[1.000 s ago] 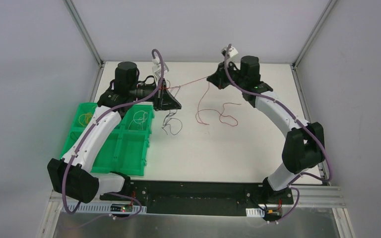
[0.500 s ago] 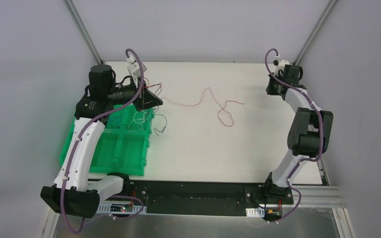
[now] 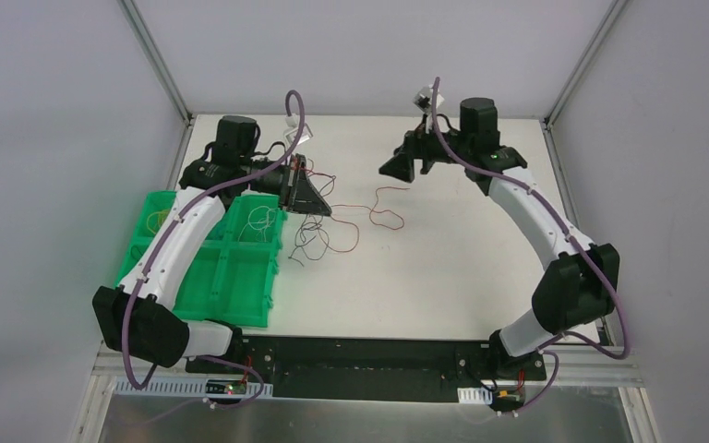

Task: Untangle the cables

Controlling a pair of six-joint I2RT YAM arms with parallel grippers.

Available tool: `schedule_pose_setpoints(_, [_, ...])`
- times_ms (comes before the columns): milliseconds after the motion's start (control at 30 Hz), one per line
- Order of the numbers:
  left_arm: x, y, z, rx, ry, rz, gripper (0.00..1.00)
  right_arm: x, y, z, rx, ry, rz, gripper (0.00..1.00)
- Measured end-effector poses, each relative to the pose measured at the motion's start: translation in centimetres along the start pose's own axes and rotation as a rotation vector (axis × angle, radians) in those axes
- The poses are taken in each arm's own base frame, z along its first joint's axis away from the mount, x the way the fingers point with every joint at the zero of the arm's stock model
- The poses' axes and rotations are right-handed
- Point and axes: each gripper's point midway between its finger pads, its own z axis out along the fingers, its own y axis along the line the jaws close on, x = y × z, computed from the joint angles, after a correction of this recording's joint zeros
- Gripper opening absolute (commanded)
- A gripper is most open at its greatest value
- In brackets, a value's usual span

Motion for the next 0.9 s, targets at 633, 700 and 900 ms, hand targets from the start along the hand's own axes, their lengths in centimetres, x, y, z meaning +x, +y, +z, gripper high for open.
schedule_pose_setpoints(633, [-0.5,-1.5,1.6,0.103,0.048,-0.068,0.01,-2.8,15.7,4.6,-0.428,-0.083,0.108,0.76])
schedule_pose_setpoints(700, [-0.5,-1.4,1.6,0.103,0.049,-0.074,0.01,-2.7,15.7,4.7,-0.429,-0.083,0.109,0.73])
schedule_pose_setpoints(900, [-0.6,-1.7,1.6,0.118,0.051,-0.081,0.02,-2.5,15.3,5.6,-0.385,-0.113,0.099,0.68])
